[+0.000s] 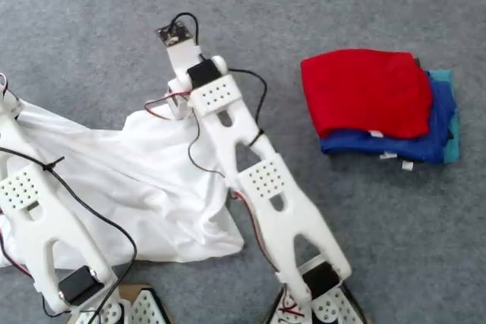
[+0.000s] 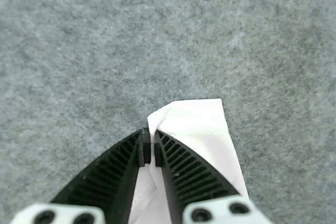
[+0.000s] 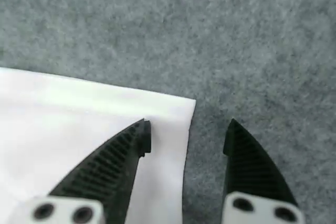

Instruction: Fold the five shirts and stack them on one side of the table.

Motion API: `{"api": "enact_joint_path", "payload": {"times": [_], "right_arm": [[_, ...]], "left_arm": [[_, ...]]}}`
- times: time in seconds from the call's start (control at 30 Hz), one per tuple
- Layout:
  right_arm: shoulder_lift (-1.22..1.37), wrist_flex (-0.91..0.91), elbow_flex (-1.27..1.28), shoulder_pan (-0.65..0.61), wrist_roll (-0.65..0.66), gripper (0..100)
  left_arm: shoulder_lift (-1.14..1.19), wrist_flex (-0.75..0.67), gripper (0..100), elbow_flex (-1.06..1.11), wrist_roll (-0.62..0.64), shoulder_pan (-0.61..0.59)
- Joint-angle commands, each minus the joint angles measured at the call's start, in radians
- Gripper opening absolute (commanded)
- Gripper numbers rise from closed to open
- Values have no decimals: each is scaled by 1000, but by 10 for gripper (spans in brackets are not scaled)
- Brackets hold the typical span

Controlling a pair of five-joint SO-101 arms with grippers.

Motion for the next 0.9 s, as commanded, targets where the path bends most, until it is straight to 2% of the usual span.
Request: {"api": "enact_joint_path", "payload": {"times": [0.0, 0.87], "right_arm": [[-13, -6, -68, 14, -9, 237], [-7, -94, 58, 8, -6, 234]], "left_arm": [[-37, 5, 29, -31, 5, -2], [-35, 5, 29, -31, 3, 1]]}}
